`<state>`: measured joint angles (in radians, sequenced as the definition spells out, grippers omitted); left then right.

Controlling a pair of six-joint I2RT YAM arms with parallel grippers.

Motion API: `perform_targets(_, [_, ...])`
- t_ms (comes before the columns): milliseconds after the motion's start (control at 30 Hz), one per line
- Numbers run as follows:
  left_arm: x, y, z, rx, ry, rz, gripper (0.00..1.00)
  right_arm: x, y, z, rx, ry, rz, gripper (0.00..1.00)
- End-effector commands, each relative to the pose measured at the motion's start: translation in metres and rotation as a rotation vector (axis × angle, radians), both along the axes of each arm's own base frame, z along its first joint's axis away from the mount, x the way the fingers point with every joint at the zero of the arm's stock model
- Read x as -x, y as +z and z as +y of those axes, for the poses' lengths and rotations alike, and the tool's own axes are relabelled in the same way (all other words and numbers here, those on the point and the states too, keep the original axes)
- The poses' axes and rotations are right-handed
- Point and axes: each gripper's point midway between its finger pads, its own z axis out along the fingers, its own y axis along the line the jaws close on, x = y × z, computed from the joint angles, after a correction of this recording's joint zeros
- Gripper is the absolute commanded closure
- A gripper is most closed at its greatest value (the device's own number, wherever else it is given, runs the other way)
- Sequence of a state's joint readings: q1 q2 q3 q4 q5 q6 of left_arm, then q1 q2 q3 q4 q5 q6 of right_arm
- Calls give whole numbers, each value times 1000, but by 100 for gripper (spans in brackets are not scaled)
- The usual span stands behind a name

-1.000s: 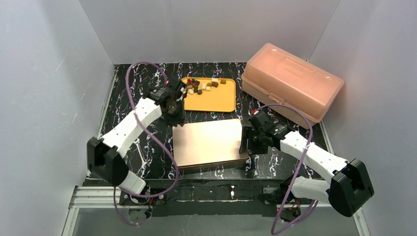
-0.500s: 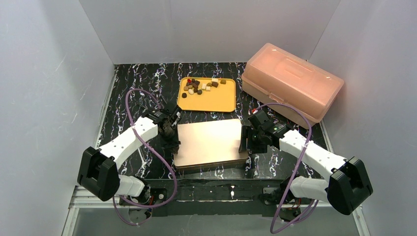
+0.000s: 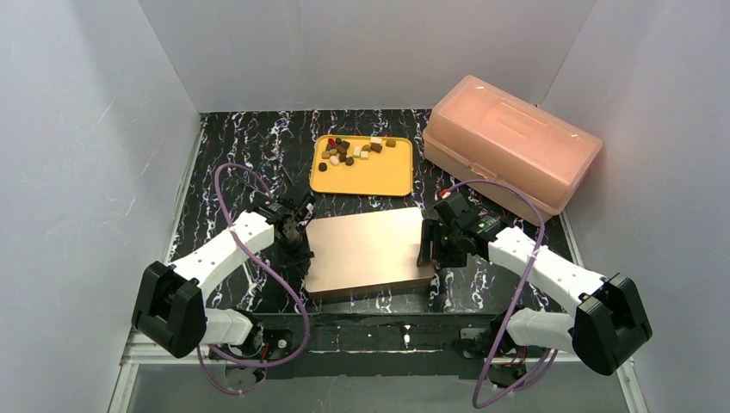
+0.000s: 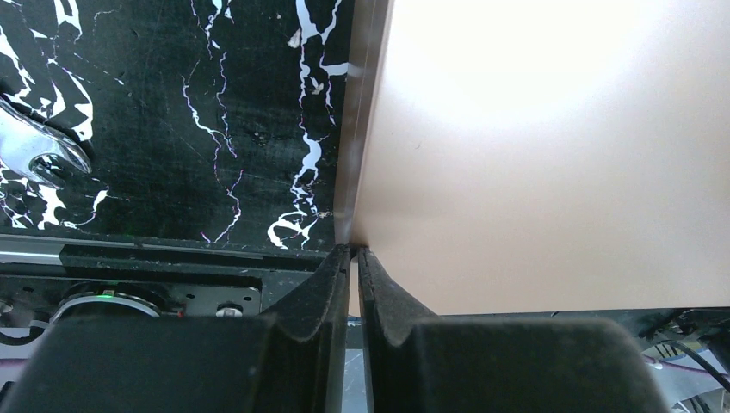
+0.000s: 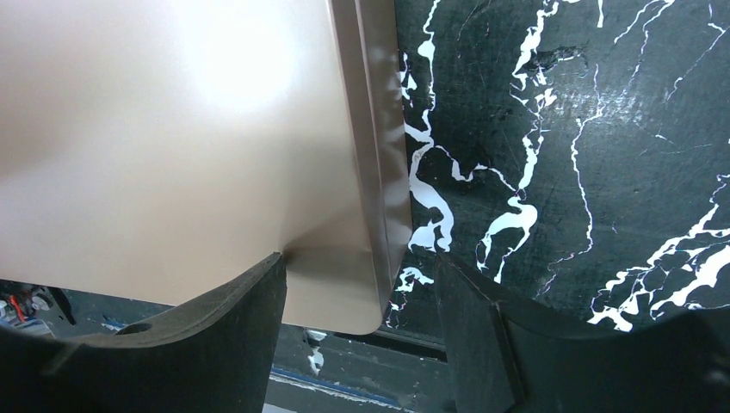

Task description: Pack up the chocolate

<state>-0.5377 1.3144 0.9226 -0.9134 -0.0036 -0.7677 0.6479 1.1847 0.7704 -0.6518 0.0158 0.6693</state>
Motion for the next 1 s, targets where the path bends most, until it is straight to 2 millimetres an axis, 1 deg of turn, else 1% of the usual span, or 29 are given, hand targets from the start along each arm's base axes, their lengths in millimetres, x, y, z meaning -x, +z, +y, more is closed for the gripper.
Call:
perform_targets(0, [2,-12,17,-102,9,16,92,-4,3,-3,12,5,-20,29])
perform_targets(133, [-30,21,15,-119,-12,-100,86,-11,11,-1,4,6,-41,29])
perform_targets(233, [-58,33,13,-125,-9,-134,85,-16,14,1,1,8,-43,29])
perform_targets(333, [-82,34,10,-118,-7,-154,86,-21,15,3,-2,8,-49,29])
perform_targets(400, [-95,31,10,-121,-7,-153,86,-24,16,3,-5,6,-50,29])
perform_targets(533, [-113,18,12,-142,2,-132,88,-30,19,5,-3,9,-56,29])
perform_targets(633, [-118,8,18,-154,22,-116,89,-32,20,5,-1,7,-57,29])
perform_targets(700, [-118,0,20,-161,29,-95,89,-32,19,5,-5,7,-53,29])
perform_targets(867, [-104,-27,21,-160,33,-22,91,-30,15,5,-4,4,-43,29])
perform_targets(967, [-96,-38,16,-132,33,6,91,-29,14,4,-6,2,-44,29])
